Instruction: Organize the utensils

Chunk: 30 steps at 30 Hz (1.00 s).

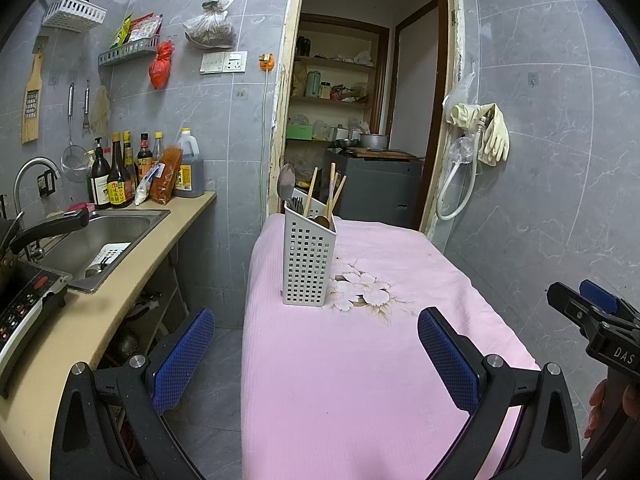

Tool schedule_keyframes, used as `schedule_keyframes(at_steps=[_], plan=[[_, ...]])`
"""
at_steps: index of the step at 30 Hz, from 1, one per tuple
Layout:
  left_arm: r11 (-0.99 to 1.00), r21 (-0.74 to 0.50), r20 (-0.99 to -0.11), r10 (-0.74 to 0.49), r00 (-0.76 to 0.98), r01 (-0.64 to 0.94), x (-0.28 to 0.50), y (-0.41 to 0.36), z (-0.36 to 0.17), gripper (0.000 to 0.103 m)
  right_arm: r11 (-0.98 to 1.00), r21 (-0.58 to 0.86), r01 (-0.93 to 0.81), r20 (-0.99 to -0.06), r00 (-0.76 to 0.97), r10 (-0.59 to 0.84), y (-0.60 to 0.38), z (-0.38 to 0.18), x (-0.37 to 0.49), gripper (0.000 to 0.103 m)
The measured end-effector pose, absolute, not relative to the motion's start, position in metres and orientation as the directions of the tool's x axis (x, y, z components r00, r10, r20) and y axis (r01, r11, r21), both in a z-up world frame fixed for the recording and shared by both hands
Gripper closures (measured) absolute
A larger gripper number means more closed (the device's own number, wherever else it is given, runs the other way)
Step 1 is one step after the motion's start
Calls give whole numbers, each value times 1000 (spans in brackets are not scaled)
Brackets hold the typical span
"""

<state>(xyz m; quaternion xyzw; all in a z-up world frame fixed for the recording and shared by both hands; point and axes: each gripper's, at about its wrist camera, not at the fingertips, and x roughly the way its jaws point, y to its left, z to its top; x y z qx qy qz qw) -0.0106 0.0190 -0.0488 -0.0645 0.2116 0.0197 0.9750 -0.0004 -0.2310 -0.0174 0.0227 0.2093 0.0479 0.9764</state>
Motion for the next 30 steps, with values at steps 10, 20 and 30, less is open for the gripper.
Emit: schedule_keyframes(at_steps=[10, 20, 30], plan=[[991, -118, -416, 10, 909, -64, -10, 20, -48, 0, 994, 65, -84, -409, 907, 103, -230, -18, 0, 1], [990, -119, -430, 12, 903, -70, -10, 21, -52, 0, 994, 61, -87, -412, 905, 104, -226, -22, 2, 1], [990, -97, -467, 49, 883, -106, -9, 25, -61, 0, 994, 54, -98, -422, 900, 112, -219, -26, 8, 1]])
